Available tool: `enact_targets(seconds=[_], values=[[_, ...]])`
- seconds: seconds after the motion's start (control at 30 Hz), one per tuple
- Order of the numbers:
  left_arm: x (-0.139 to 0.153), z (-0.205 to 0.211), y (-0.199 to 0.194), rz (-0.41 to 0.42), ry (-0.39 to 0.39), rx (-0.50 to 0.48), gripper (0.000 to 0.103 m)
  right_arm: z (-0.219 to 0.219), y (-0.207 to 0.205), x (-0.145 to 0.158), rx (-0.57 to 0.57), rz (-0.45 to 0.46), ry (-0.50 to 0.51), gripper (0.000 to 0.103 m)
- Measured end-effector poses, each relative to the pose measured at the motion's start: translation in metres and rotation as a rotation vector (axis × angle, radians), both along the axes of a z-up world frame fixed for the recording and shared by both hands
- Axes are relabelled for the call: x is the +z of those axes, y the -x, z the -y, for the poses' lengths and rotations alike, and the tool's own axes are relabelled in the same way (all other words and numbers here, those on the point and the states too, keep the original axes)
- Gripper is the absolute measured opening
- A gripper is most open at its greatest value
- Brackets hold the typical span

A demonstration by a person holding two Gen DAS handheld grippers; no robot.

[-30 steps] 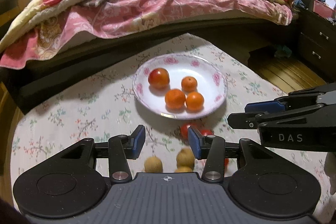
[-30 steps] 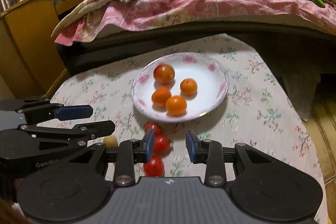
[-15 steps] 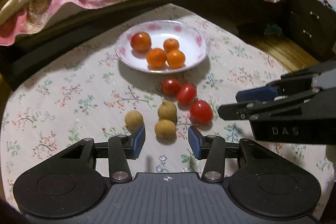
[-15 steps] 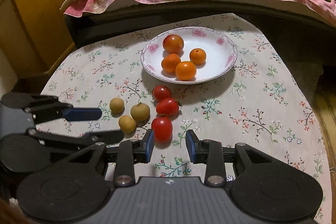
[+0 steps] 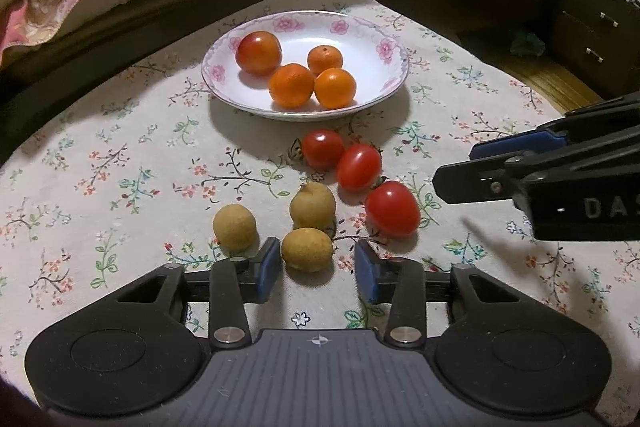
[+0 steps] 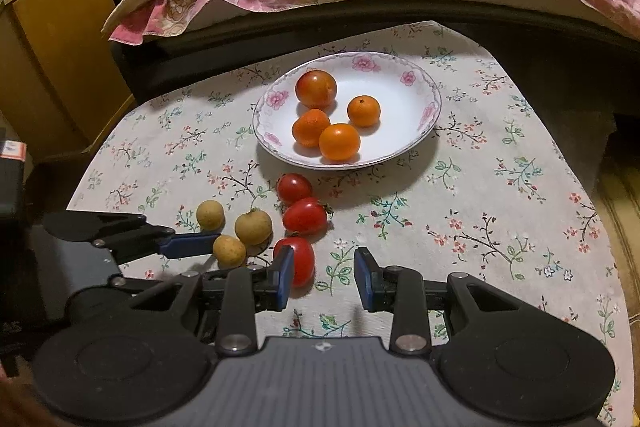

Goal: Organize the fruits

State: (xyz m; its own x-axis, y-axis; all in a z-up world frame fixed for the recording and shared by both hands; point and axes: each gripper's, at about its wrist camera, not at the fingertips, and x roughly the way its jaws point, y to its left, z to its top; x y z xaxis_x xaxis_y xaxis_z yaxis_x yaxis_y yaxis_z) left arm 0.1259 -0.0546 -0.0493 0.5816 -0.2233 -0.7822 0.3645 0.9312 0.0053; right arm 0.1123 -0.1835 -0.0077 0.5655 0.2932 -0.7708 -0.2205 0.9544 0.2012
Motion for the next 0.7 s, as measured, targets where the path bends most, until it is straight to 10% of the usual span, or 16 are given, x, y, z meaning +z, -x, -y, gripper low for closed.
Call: enact_targets(seconds=[0.7], values=[[0.006, -0.018, 0.024, -0.008, 0.004, -0.028, 0.035, -0.023, -0.003, -0.016, 0.092, -0.031, 0.016, 0.036]])
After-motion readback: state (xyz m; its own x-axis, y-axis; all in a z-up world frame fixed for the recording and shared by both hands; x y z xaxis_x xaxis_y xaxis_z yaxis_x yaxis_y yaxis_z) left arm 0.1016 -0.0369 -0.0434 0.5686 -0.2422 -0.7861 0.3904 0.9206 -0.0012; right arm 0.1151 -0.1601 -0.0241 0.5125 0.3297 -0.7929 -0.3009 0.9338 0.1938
